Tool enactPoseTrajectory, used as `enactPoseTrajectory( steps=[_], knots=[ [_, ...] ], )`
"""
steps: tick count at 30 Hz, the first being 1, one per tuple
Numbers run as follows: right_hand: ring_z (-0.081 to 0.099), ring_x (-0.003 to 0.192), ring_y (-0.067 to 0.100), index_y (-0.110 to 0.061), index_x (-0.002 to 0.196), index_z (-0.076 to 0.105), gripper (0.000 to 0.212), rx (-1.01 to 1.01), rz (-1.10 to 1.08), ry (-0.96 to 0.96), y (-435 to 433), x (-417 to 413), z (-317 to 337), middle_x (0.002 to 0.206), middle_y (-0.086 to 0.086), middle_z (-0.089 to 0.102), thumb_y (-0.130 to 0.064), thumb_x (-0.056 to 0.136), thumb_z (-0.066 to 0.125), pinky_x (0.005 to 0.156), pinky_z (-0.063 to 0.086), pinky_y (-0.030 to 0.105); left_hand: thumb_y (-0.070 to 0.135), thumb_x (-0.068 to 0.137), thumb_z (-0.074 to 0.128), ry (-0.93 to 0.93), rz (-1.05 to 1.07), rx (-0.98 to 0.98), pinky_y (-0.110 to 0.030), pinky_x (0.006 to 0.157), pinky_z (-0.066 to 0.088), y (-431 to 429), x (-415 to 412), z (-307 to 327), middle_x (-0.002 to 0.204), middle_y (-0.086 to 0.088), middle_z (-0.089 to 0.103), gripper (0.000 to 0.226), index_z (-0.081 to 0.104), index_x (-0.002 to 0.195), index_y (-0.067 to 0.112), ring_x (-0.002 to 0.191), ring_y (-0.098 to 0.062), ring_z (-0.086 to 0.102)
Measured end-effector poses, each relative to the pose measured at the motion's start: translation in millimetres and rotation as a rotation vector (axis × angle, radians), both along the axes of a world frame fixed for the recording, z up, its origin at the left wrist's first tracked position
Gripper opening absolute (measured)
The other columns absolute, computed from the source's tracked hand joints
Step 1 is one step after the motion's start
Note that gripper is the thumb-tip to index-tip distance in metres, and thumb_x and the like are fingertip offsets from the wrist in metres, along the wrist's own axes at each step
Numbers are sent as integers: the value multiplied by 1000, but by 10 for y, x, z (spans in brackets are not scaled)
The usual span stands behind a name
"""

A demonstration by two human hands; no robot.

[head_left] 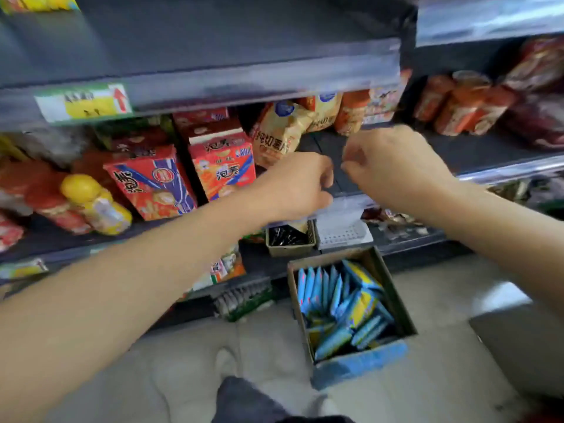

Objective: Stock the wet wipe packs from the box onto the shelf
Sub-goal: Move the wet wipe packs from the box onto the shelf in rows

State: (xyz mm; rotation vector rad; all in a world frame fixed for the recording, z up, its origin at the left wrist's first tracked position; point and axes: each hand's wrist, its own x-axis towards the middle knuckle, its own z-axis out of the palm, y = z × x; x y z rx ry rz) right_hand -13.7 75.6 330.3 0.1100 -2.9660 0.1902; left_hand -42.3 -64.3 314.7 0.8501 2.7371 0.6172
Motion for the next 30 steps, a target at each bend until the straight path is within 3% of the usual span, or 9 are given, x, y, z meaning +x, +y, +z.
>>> enactPoseTrajectory(
  steps=[3,7,12,15,18,21,24,28,30],
  knots=[
    [62,96,38,-15,102,65,21,48,-26,-212,311,146,-484,104,17,67,-18,87,50,78,51,39,16,85,59,-131,28,-57,-26,70,37,309,172,-477,94,0,57,17,63,101,12,97,-22,58],
    [60,105,36,-12,111,62,25,92,-22,-435,541,213,-1006,116,18,63,-16,90,49,81,50,35,14,85,60,-297,81,-119,-30,81,45,475,275,-999,111,-11,65,22,63,106,7,104,-27,59],
    [61,102,37,-10,112,61,26,77,-40,-623,792,186,-1629,114,18,62,-12,91,46,82,52,37,12,86,61,-417,115,-176,-32,83,47,488,234,-1562,112,-12,64,21,64,106,5,102,-27,60],
    [61,100,34,-6,108,61,25,60,-80,-744,881,172,-1999,111,16,64,-10,90,46,75,48,31,7,87,57,-483,147,-189,-29,71,40,464,212,-1893,95,-14,58,10,64,94,9,85,-25,52],
    [61,104,34,-4,108,63,25,6,-144,-842,976,139,-2392,113,16,65,-12,89,49,85,53,36,2,83,53,-526,170,-221,-25,58,27,476,216,-2299,84,-8,39,15,47,78,14,76,-18,37],
    [60,108,33,-1,111,64,30,-42,-195,-915,1034,126,-2718,117,15,64,-20,93,51,92,52,38,2,85,53,-606,200,-232,-26,50,19,518,223,-2644,85,-8,38,20,44,71,13,74,-18,36],
    [59,110,31,0,114,64,33,-71,-223,-972,1106,98,-3005,117,14,63,-22,95,48,88,51,36,9,90,53,-684,239,-216,-28,57,31,642,218,-2906,86,-12,46,11,50,79,9,75,-23,49],
    [56,101,33,-1,120,60,33,-203,-374,-973,1288,-27,-3389,90,8,60,-17,94,47,86,45,35,11,93,51,-709,327,-175,-33,88,41,906,201,-3256,119,-18,60,14,61,95,1,115,-30,55],
    [49,94,29,0,122,57,34,-236,-404,-957,1395,-85,-3548,117,16,61,-17,95,46,90,44,35,14,94,50,-734,388,-166,-35,77,40,1055,188,-3454,104,-16,63,16,57,86,2,98,-28,56]
  ],
)
